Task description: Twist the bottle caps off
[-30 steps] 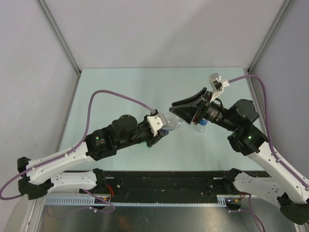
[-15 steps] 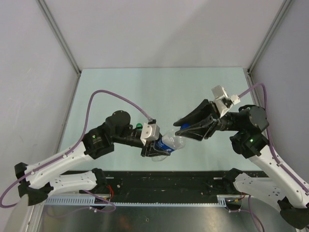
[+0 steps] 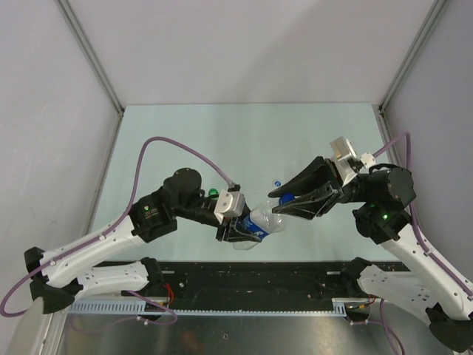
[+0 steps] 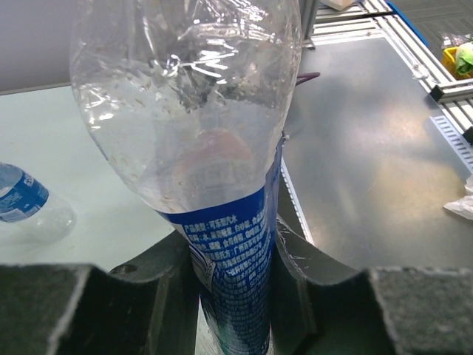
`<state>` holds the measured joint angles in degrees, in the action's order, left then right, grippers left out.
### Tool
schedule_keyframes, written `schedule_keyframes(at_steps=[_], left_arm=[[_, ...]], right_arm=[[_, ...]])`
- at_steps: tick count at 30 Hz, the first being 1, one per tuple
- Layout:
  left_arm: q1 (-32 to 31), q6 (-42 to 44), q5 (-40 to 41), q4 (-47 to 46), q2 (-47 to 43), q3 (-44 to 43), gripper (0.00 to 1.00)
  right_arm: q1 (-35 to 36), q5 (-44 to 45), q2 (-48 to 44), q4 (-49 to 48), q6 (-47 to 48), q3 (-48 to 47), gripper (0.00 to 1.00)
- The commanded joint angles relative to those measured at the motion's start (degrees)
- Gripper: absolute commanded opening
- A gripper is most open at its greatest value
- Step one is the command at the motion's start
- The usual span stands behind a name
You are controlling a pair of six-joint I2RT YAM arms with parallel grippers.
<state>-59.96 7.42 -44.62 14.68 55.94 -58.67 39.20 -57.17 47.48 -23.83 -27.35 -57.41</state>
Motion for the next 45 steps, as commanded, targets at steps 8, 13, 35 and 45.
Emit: schedule_keyframes(at_steps=[8,13,35,45], left_arm=[[-1.2,1.2,15.1,-2.9,-2.0,0.9,0.0],[-1.2,1.6,23.9,-2.2,-1.3,1.3,0.0],[-9.2,4.5,72.0,1.5,4.1,-1.9,0.0],[-10.3,4.6,76.9,2.3,6.0,-3.4,0.0]], right_arm=[[-2.4,18.7,-1.6,2.3,0.0,0.1,0.76],[-3.5,22.2,-2.1,3.7,-0.7,0.1,0.97],[-10.5,28.9,4.7,13.7,-10.8,-1.8,0.96],[-11.6,28.1,6.1,17.0,-11.2,-2.3,0.84]])
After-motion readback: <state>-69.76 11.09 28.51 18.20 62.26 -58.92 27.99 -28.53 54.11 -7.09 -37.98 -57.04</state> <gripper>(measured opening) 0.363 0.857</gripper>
